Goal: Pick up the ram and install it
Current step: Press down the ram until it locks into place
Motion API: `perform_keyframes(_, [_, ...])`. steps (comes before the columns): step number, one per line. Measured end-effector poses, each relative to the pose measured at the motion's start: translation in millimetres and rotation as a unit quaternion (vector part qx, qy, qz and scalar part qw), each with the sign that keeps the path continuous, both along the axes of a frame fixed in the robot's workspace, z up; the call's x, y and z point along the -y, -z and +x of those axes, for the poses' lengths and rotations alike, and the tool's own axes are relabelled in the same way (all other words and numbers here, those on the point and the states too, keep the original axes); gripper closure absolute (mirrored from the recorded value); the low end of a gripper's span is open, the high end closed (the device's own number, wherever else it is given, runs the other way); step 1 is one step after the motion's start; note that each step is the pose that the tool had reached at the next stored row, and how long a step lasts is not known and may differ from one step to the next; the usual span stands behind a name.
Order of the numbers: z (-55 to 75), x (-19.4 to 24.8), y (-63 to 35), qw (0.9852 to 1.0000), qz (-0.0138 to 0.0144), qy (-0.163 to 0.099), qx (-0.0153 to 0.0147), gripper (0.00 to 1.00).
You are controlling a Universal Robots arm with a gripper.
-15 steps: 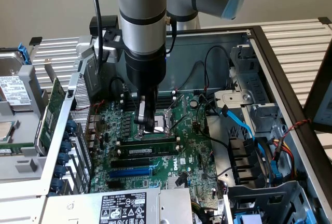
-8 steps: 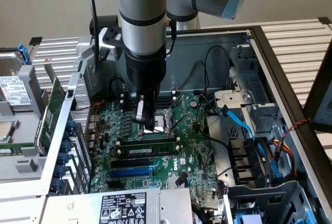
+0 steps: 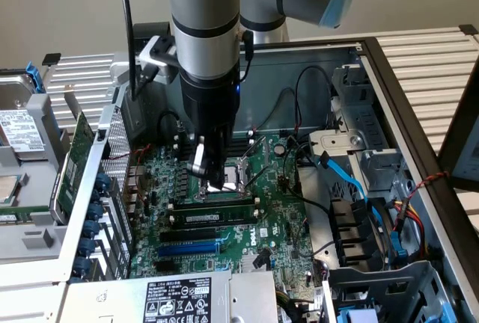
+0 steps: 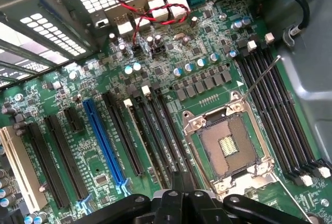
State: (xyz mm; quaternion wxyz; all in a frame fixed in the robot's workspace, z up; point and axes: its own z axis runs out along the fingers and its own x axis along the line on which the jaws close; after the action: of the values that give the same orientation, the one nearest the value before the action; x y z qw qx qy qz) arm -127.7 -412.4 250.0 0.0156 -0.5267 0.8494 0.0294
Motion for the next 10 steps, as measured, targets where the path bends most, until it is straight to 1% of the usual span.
perform_keyframes(5, [0.0, 0.0, 0.1, 0.9995, -0.0005, 0.032, 0.0000, 0.89])
perform_keyframes(7, [0.0, 0.0, 0.1, 0.9990, -0.0006, 0.045, 0.0000, 0.89])
perform_keyframes(10, [0.0, 0.0, 0.1, 0.9978, -0.0006, 0.066, 0.0000, 0.89])
